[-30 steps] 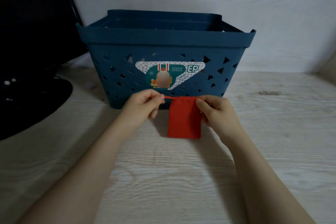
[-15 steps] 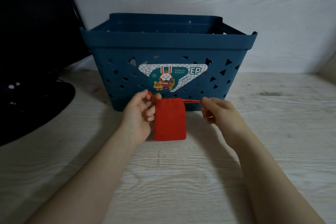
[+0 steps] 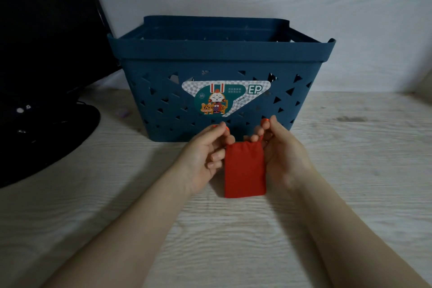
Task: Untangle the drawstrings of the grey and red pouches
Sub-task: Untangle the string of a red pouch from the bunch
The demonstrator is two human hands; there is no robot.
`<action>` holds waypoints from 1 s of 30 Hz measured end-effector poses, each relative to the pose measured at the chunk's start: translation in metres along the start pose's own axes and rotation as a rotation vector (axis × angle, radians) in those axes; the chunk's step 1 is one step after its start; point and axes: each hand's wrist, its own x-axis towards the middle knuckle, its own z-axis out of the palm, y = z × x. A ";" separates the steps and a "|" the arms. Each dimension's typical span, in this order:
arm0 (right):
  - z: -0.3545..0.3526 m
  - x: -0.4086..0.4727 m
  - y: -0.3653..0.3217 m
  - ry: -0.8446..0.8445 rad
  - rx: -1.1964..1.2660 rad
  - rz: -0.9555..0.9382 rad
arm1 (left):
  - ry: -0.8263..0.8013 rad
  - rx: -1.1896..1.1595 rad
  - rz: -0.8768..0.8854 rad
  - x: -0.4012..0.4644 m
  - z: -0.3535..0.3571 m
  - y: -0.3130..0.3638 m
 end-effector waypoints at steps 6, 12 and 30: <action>-0.005 0.001 -0.015 0.036 0.102 -0.063 | 0.049 -0.109 0.062 0.006 -0.011 0.007; -0.002 0.000 -0.021 0.170 0.153 -0.161 | -0.098 -0.104 0.117 0.001 -0.007 0.016; 0.008 -0.012 0.021 -0.126 -1.130 -0.599 | 0.088 0.382 0.375 -0.004 0.007 -0.007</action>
